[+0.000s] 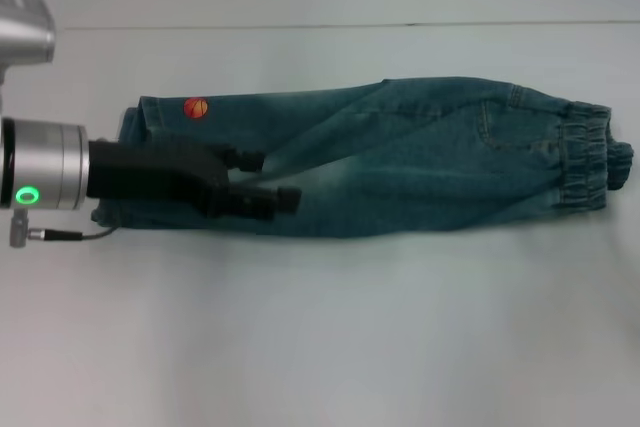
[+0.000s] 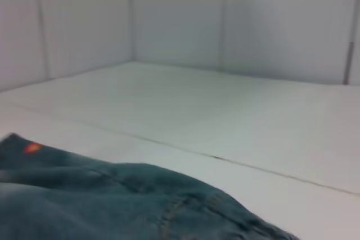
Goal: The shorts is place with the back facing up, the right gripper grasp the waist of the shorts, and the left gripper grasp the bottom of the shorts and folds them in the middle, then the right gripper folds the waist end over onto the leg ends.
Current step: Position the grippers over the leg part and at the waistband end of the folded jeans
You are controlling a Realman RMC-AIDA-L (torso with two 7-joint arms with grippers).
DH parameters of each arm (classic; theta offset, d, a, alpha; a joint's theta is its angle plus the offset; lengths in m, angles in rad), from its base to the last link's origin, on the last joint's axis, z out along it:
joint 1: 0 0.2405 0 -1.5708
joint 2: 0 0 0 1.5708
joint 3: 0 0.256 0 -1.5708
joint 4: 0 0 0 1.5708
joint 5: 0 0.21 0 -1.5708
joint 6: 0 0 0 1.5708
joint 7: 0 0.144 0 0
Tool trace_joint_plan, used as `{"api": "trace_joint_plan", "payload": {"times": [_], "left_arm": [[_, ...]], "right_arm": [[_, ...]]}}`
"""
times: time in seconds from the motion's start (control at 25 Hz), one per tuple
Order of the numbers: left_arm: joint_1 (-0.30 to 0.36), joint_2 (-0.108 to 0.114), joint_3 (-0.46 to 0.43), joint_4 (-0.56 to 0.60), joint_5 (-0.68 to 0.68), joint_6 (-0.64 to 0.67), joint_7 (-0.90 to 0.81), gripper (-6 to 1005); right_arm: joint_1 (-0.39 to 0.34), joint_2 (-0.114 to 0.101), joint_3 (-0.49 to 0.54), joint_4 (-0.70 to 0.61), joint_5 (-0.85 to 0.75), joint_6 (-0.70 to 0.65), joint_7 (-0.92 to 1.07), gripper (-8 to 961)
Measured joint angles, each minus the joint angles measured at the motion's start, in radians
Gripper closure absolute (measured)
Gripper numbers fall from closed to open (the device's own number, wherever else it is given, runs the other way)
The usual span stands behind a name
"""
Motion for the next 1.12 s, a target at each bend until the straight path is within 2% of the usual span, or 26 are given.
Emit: {"api": "trace_joint_plan", "payload": {"times": [0.08,0.16,0.24,0.4,0.48,0.96,1.12], "left_arm": [[0.005,0.000,0.001,-0.004,0.000,0.011,0.014,60],[0.008,-0.001,0.001,-0.005,0.000,0.032,0.027,60],[0.010,0.002,0.001,-0.009,0.002,0.054,0.038,61],[0.012,0.006,0.001,-0.017,0.007,0.104,0.053,61],[0.015,0.006,0.001,-0.017,0.010,0.106,0.053,61],[0.016,0.000,0.003,-0.017,0.011,0.118,0.044,62],[0.019,-0.002,0.003,-0.017,0.011,0.116,0.043,63]], "right_arm": [[-0.010,0.034,0.015,0.006,0.002,0.039,-0.036,37],[-0.008,0.040,0.013,0.053,-0.009,0.067,-0.064,37],[0.001,0.028,0.010,0.112,-0.017,0.084,-0.084,37],[0.029,-0.009,-0.002,0.217,-0.022,0.122,-0.120,37],[0.046,-0.017,-0.012,0.244,-0.027,0.142,-0.125,38],[0.134,-0.017,-0.126,0.308,-0.062,0.293,-0.125,41],[0.127,-0.017,-0.132,0.293,-0.062,0.272,-0.128,136]]}}
